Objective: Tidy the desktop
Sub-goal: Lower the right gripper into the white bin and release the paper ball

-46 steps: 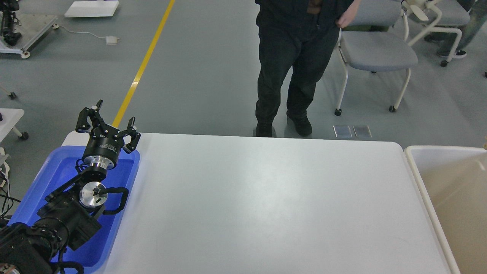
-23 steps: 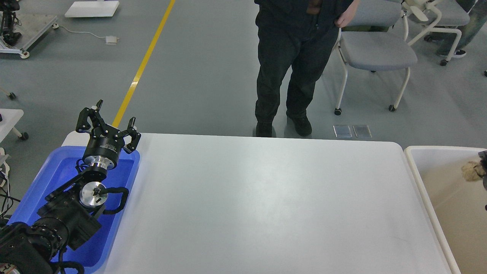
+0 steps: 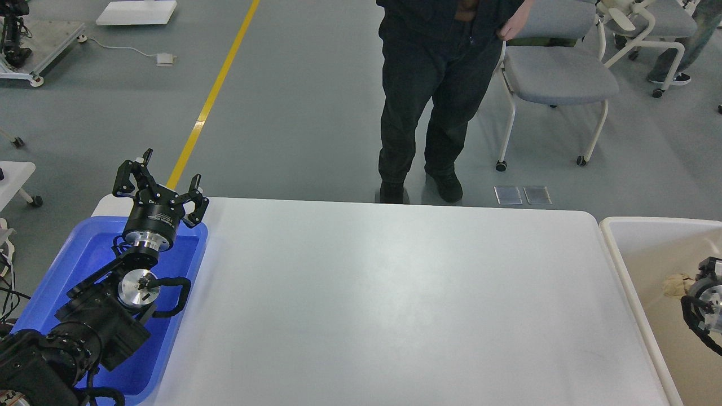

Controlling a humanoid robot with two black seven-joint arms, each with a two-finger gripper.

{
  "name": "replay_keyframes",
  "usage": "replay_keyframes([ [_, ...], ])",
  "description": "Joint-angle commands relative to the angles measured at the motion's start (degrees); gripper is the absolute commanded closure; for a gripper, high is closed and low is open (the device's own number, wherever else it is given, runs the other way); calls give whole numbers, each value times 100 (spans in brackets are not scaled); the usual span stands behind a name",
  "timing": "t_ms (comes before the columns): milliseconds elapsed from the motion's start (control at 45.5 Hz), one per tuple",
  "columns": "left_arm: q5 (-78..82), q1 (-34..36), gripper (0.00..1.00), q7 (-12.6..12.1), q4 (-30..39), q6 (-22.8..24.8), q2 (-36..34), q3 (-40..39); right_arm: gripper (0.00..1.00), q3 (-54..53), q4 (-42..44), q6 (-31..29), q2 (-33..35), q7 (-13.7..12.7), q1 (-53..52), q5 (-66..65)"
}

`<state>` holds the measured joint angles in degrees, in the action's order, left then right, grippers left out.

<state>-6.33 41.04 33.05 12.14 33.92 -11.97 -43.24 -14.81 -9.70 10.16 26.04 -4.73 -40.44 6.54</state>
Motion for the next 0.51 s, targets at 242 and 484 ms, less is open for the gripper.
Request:
replay_keyframes([
  [242,0,0,0,0,-1,0,2,0,65,-699,232,4,-3,-134,194,260],
  [484,0,0,0,0,-1,0,2,0,0,-849,223,-49,15,-116,159,260],
])
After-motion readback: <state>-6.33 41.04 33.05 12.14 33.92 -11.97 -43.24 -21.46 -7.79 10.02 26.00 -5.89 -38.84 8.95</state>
